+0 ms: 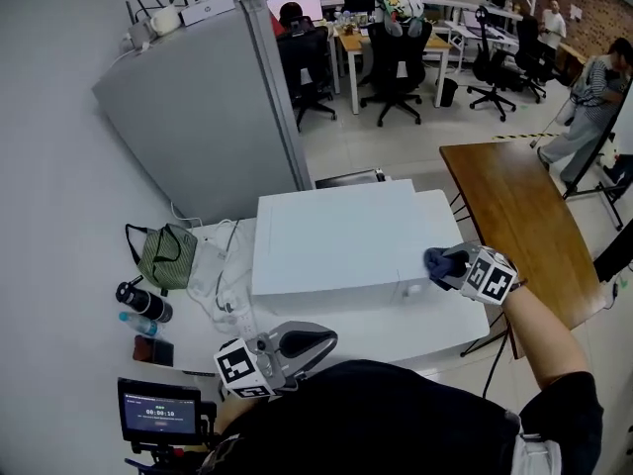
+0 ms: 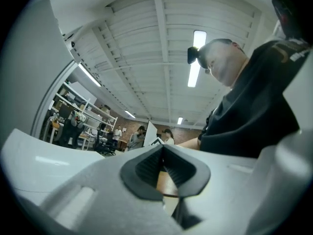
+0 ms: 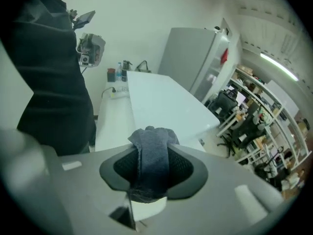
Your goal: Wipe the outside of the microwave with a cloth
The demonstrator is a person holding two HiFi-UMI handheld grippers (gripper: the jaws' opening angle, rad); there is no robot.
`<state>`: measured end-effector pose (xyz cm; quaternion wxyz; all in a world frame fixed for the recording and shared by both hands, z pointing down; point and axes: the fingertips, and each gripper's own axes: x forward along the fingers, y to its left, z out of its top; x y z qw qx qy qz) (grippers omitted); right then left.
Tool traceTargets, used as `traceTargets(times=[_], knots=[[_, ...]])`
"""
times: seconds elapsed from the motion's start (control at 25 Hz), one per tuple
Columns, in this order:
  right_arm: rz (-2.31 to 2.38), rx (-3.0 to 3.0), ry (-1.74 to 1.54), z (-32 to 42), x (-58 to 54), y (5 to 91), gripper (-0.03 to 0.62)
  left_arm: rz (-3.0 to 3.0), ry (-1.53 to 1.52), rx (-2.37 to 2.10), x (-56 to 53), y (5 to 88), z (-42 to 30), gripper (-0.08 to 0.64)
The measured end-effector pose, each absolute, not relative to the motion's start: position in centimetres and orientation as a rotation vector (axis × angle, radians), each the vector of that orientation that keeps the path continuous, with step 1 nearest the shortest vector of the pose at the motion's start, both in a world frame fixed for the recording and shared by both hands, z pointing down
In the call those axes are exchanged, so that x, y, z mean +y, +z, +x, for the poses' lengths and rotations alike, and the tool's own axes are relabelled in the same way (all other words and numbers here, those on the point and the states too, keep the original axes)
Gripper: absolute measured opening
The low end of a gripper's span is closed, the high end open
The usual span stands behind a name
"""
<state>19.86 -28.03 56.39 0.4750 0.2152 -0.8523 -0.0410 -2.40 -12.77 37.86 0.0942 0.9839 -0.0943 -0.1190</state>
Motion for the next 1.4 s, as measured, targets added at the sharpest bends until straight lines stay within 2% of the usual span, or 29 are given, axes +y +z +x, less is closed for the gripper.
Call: traceTargets(times=[0.12,0.24,0.4,0.64,0.76,0.88,1.0,1.08,1.4], knots=[[0.509,-1.991,-0.137,23.0,-27.3,57.6,0.133,2.926,-0.332,-0.259,-12.6,37.4,-0.2,0.005],[0.53,-2.167,-0.199,19.0,-26.0,54.2,0.133,2.928,-0.316,-0.285,-12.1,37.2,-0.1,0.005],[0.39,-2.325,-0.521,6.6,-22.1,50.1,0.133,2.93,-0.327,-0.347,-11.9,37.1,-2.3,0.005],[0.254,-2.134,-0.981,-15.0,-20.3,54.9,0.133,2.909,-0.371,-0.449,-9.7,36.8,-12.0,0.005],[0.295,-1.964,-1.179,-22.2,-21.8,56.6,0.133,2.911,-0.326,-0.508,-8.0,38.8,-18.4,0.005],[0.285,-1.854,-1.245,-25.6,-22.6,58.0,0.135,2.874,-0.321,-0.57,-7.6,40.2,-23.7,0.005],[0.294,-1.828,-1.247,-24.9,-22.5,58.6,0.135,2.845,-0.352,-0.576,-7.4,40.4,-25.6,0.005],[0.313,-1.801,-1.225,-21.9,-22.7,59.1,0.135,2.852,-0.361,-0.555,-7.3,40.2,-25.2,0.005],[0.452,-1.544,-1.072,4.4,-24.3,61.2,0.135,2.873,-0.397,-0.48,-7.3,37.9,-15.2,0.005]])
